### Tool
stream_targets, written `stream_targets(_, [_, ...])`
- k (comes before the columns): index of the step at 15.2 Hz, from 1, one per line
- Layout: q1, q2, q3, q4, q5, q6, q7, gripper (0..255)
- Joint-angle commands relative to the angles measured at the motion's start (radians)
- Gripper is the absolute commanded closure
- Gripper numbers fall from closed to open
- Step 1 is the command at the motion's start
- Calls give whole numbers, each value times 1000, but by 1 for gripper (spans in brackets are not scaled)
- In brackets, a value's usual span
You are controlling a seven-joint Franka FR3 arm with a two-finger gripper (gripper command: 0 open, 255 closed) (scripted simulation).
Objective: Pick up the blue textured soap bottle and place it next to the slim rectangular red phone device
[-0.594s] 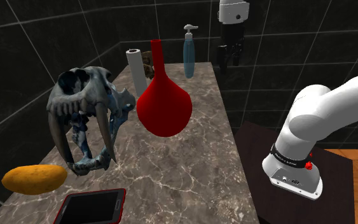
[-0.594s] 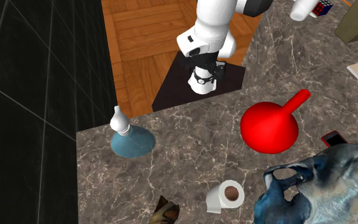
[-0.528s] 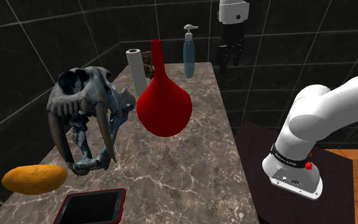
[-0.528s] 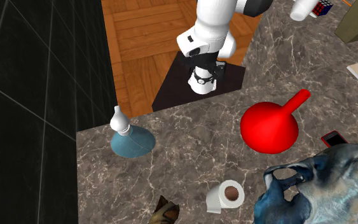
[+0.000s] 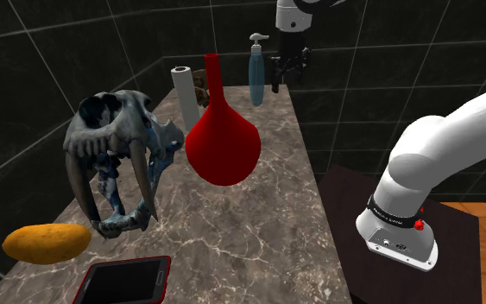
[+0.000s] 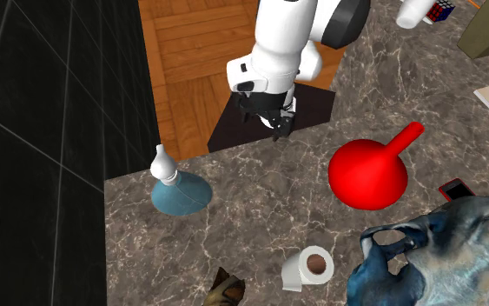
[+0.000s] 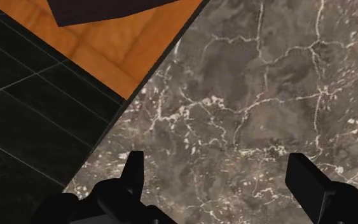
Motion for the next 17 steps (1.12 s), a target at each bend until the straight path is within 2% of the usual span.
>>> stream_targets(1, [-27,56,7,34,-10,62,53,0])
stream_targets(9, [-129,242,36,183,-73,241,273,0])
stream_targets(15, [-200,368,45,317,-144,331,444,0])
stream_targets(17, [-208,387,44,326,-155,352,465,0])
